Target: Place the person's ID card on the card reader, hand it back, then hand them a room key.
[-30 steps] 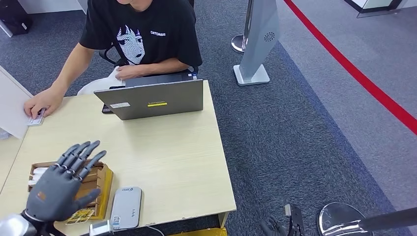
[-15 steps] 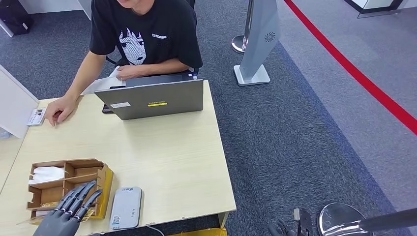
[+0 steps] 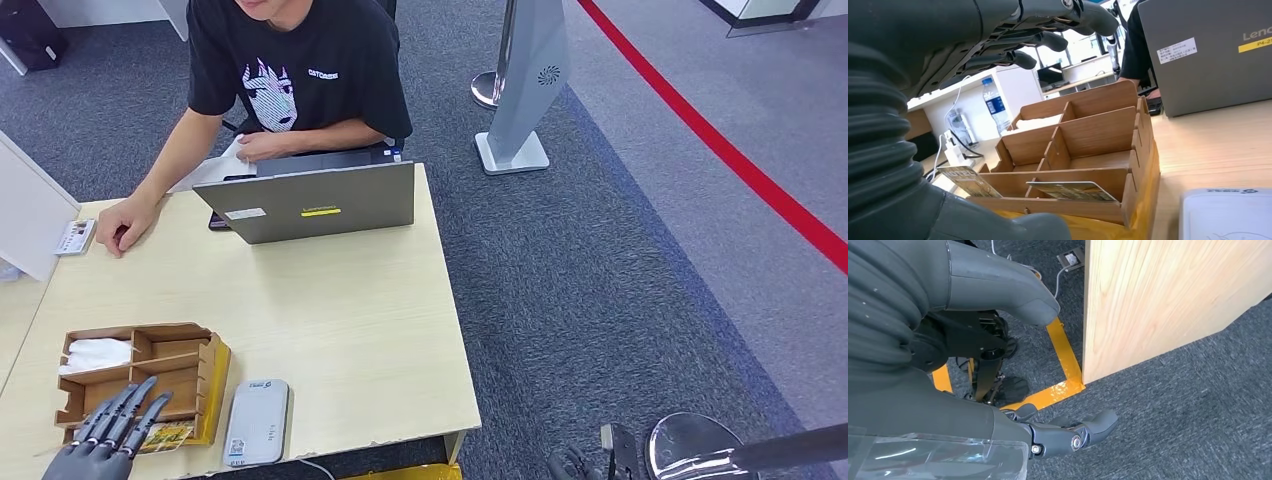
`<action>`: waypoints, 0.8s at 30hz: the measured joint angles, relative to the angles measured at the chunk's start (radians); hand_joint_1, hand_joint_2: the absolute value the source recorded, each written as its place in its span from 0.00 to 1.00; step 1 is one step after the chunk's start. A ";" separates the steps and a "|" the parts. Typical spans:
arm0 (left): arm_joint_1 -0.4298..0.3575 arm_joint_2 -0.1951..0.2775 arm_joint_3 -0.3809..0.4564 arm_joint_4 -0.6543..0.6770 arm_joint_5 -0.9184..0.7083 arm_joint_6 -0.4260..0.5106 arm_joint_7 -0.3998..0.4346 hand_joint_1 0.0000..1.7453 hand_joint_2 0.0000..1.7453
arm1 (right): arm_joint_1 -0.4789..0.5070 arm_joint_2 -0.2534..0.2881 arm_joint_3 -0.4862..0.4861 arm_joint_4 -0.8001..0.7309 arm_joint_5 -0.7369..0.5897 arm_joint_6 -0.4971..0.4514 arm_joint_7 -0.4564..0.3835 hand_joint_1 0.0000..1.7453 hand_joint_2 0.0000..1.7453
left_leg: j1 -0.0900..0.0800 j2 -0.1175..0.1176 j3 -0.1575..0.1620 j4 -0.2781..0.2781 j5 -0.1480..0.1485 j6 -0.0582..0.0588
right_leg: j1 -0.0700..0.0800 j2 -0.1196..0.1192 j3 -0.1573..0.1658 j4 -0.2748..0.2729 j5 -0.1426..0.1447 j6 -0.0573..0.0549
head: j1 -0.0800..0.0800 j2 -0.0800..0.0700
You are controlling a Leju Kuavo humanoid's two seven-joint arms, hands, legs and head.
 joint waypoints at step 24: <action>-0.138 -0.135 0.100 0.189 -0.126 -0.147 -0.200 0.00 1.00 | -0.039 0.005 0.022 0.025 -0.003 0.008 -0.007 0.00 1.00 | -0.001 -0.002 0.000 0.000 0.000 0.000 | 0.000 -0.002 0.001 0.000 0.000 0.000 | 0.000 0.000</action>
